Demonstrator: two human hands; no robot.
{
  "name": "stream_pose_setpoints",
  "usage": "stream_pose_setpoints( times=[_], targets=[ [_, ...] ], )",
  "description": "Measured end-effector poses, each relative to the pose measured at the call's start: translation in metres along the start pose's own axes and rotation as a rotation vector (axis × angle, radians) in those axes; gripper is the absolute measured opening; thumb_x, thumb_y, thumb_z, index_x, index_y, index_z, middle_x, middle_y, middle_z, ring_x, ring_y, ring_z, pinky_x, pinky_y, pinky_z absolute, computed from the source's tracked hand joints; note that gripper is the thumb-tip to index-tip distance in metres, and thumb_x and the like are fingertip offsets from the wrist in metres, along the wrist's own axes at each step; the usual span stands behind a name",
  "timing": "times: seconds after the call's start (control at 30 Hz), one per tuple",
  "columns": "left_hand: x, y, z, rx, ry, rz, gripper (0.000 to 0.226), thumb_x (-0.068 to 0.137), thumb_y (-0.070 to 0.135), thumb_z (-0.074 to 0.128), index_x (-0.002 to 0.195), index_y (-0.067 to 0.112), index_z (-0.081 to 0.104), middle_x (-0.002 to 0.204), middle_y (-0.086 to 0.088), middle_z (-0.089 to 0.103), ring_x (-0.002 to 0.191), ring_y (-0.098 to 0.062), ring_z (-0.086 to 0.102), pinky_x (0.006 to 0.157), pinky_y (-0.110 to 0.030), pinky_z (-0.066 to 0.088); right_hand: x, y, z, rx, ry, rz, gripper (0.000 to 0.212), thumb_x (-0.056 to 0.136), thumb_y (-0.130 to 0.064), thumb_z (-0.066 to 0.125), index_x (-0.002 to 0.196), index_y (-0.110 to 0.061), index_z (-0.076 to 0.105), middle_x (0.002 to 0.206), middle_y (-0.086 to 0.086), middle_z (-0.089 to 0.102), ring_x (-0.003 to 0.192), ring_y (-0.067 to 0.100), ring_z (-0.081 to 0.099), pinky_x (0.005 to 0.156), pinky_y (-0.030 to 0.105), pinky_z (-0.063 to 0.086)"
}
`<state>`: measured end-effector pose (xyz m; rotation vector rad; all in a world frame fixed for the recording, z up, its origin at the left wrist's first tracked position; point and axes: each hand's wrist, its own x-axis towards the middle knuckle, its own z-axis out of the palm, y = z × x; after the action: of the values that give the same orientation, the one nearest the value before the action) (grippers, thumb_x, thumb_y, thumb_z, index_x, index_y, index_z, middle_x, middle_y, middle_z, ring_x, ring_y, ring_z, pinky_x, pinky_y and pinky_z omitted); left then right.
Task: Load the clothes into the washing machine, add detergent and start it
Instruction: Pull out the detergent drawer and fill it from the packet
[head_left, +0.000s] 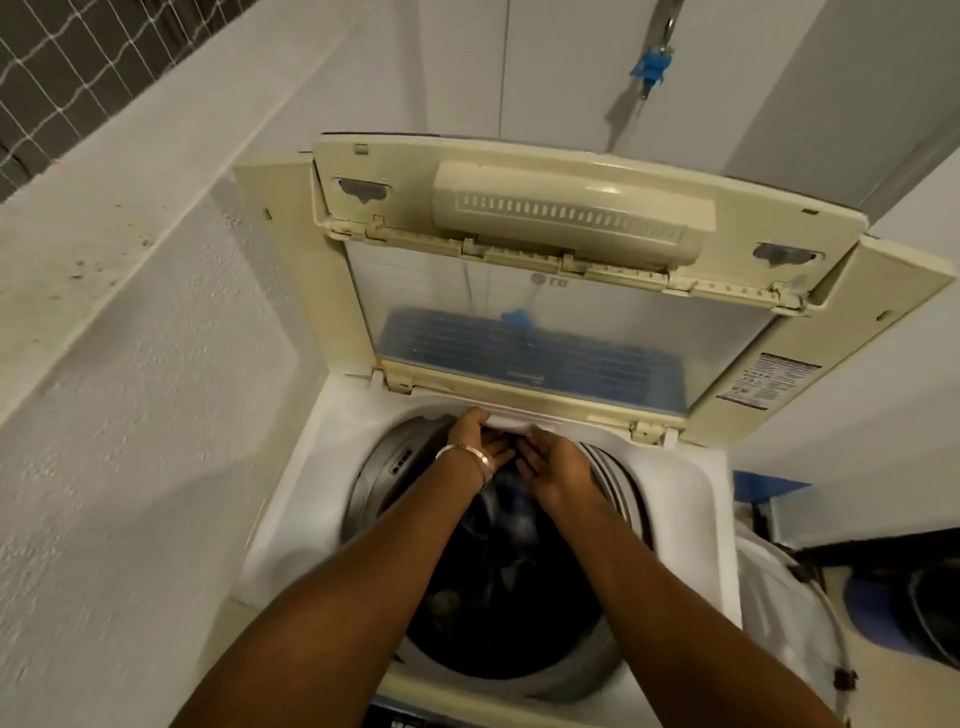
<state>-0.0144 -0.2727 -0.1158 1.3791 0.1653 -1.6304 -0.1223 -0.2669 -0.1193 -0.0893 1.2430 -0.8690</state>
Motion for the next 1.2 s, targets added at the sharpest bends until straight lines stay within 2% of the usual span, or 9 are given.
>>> stream_pose_setpoints(
  times=[0.1, 0.23, 0.4, 0.5, 0.6, 0.83, 0.97, 1.07, 1.2],
  targets=[
    [0.001, -0.003, -0.001, -0.097, -0.048, -0.013, 0.022, 0.096, 0.018, 0.043, 0.098, 0.000, 0.055, 0.092, -0.017, 0.058, 0.084, -0.032, 0.058, 0.092, -0.046, 0.047, 0.004, 0.003, 0.000, 0.035, 0.015, -0.004, 0.018, 0.093, -0.004, 0.059, 0.110, 0.001, 0.062, 0.095, 0.014, 0.069, 0.091, 0.025, 0.066, 0.083, 0.034, 0.053],
    [-0.001, -0.006, -0.006, -0.132, -0.028, -0.009, 0.026, 0.097, 0.017, 0.048, 0.116, 0.000, 0.051, 0.098, -0.019, 0.060, 0.084, -0.032, 0.062, 0.071, -0.039, 0.054, 0.002, 0.012, 0.007, 0.111, 0.100, -0.036, 0.017, 0.090, 0.000, 0.064, 0.103, 0.010, 0.063, 0.091, 0.019, 0.068, 0.081, 0.026, 0.068, 0.084, 0.037, 0.054],
    [-0.002, -0.007, -0.009, -0.103, -0.013, -0.001, 0.016, 0.096, 0.016, 0.055, 0.095, 0.000, 0.057, 0.088, -0.015, 0.058, 0.078, -0.027, 0.062, 0.076, -0.037, 0.055, 0.004, 0.018, 0.009, 0.115, 0.063, -0.027, 0.021, 0.096, -0.014, 0.061, 0.108, 0.002, 0.063, 0.093, 0.012, 0.067, 0.083, 0.020, 0.065, 0.079, 0.031, 0.051],
    [-0.002, -0.010, -0.010, -0.086, -0.006, -0.004, 0.020, 0.096, 0.018, 0.056, 0.085, 0.002, 0.056, 0.084, -0.012, 0.057, 0.076, -0.024, 0.063, 0.067, -0.032, 0.056, 0.012, 0.019, 0.007, 0.068, 0.052, -0.021, 0.019, 0.099, -0.021, 0.056, 0.100, -0.004, 0.063, 0.096, 0.011, 0.067, 0.087, 0.019, 0.065, 0.075, 0.030, 0.053],
    [-0.001, -0.013, -0.011, -0.068, -0.014, -0.004, 0.025, 0.098, 0.024, 0.053, 0.083, 0.003, 0.056, 0.080, -0.008, 0.057, 0.073, -0.019, 0.063, 0.054, -0.027, 0.057, 0.015, 0.021, 0.007, 0.027, 0.036, -0.039, 0.022, 0.102, -0.022, 0.050, 0.090, -0.007, 0.060, 0.089, 0.010, 0.067, 0.082, 0.018, 0.065, 0.073, 0.030, 0.053],
    [0.001, -0.020, -0.017, 0.029, -0.059, -0.018, 0.024, 0.102, 0.023, 0.043, 0.086, 0.009, 0.056, 0.083, -0.006, 0.062, 0.075, -0.015, 0.062, 0.063, -0.026, 0.053, 0.012, 0.026, 0.006, -0.009, 0.078, -0.092, 0.027, 0.103, -0.022, 0.047, 0.080, -0.010, 0.053, 0.067, 0.005, 0.058, 0.054, 0.010, 0.058, 0.054, 0.024, 0.051],
    [-0.002, -0.025, -0.028, 0.075, -0.108, -0.006, 0.021, 0.104, 0.022, 0.038, 0.092, 0.013, 0.053, 0.087, -0.008, 0.062, 0.078, -0.015, 0.063, 0.056, -0.025, 0.058, 0.002, 0.041, -0.002, -0.009, 0.087, -0.097, 0.023, 0.101, -0.023, 0.052, 0.080, -0.014, 0.051, 0.071, 0.006, 0.058, 0.058, 0.011, 0.056, 0.048, 0.021, 0.051],
    [-0.006, -0.029, -0.036, 0.087, -0.142, -0.004, 0.020, 0.103, 0.025, 0.040, 0.103, 0.009, 0.053, 0.091, -0.009, 0.062, 0.081, -0.016, 0.063, 0.054, -0.024, 0.059, -0.005, 0.040, -0.012, -0.037, 0.066, -0.088, 0.021, 0.099, -0.024, 0.055, 0.080, -0.016, 0.053, 0.074, 0.005, 0.059, 0.062, 0.010, 0.057, 0.054, 0.021, 0.053],
    [-0.010, -0.026, -0.036, 0.121, -0.183, 0.042, 0.038, 0.094, 0.044, 0.054, 0.111, 0.010, 0.056, 0.096, -0.006, 0.065, 0.090, -0.017, 0.065, 0.073, -0.033, 0.057, -0.016, 0.030, -0.022, -0.015, -0.031, -0.133, 0.030, 0.081, -0.041, 0.069, 0.094, -0.016, 0.060, 0.087, 0.002, 0.069, 0.084, 0.013, 0.067, 0.079, 0.030, 0.054]
  ],
)
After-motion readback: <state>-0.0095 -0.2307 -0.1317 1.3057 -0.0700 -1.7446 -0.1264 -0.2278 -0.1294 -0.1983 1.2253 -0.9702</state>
